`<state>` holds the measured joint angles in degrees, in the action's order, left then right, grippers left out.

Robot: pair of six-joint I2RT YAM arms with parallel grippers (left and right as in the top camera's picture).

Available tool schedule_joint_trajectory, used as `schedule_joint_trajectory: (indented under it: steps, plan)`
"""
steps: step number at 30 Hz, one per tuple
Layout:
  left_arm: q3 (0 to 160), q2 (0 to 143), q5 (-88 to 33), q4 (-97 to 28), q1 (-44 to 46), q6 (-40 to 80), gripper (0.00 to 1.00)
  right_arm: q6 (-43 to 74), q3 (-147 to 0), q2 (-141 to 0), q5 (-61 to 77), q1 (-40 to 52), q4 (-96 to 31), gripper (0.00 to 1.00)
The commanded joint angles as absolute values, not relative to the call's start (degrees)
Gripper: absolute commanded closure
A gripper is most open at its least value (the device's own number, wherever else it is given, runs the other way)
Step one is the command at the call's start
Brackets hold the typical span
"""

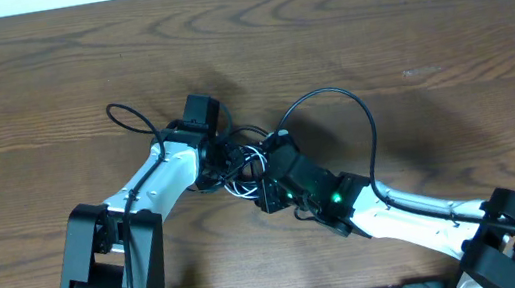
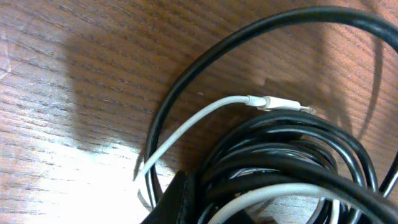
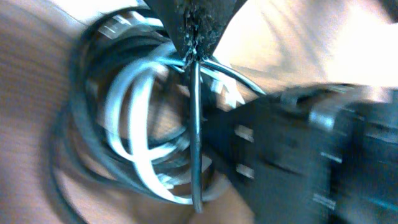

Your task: Untangle cables

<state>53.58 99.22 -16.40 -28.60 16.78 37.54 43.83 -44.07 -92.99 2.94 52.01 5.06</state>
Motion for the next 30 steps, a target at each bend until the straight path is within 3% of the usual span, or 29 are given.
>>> schedule_joint_trajectory:
  steps: [1, 9, 10, 15, 18, 20, 22, 24, 27, 30]
  plan:
    - [52.73, 100.01, -15.9, -28.58, 16.8, 38.26, 0.92, 43.44, -44.25, -93.25, 9.56, 50.72, 9.19, 0.99]
    - [52.73, 100.01, -16.1, -28.58, 16.8, 38.24, 0.92, 43.62, -44.25, -93.23, 10.46, 48.75, 10.15, 0.98]
    - [52.73, 99.98, -16.1, -28.58, 16.8, 38.22, 0.92, 43.62, -44.25, -93.21, 12.34, 47.57, 10.63, 0.89]
    - [55.02, 99.31, -16.08, -32.18, 16.32, 34.89, 0.65, 43.11, -44.25, -93.21, 22.92, 42.76, 10.87, 0.72]
    - [57.39, 96.42, -15.55, -35.59, 15.92, 30.11, 0.61, 41.43, -44.25, -93.21, 28.03, 40.18, 10.59, 0.55]
    - [57.43, 93.82, -14.44, -36.4, 15.92, 30.04, 0.53, 41.5, -44.25, -93.21, 28.05, 38.52, 9.06, 0.52]
    - [57.43, 89.14, -11.4, -38.35, 15.92, 30.06, 0.33, 41.71, -44.25, -93.21, 28.05, 36.25, 6.28, 0.52]
    - [57.43, 85.97, -9.08, -39.68, 15.92, 30.06, 0.23, 41.67, -44.25, -93.21, 28.01, 35.24, 4.45, 0.51]
    - [57.43, 80.95, -7.9, -42.24, 15.94, 30.26, 0.26, 41.65, -44.25, -93.23, 27.99, 33.67, 1.23, 0.51]
    - [57.41, 77.06, -8.99, -46.0, 16.97, 30.26, 0.38, 41.65, -44.25, -93.23, 28.01, 31.16, -1.5, 0.5]
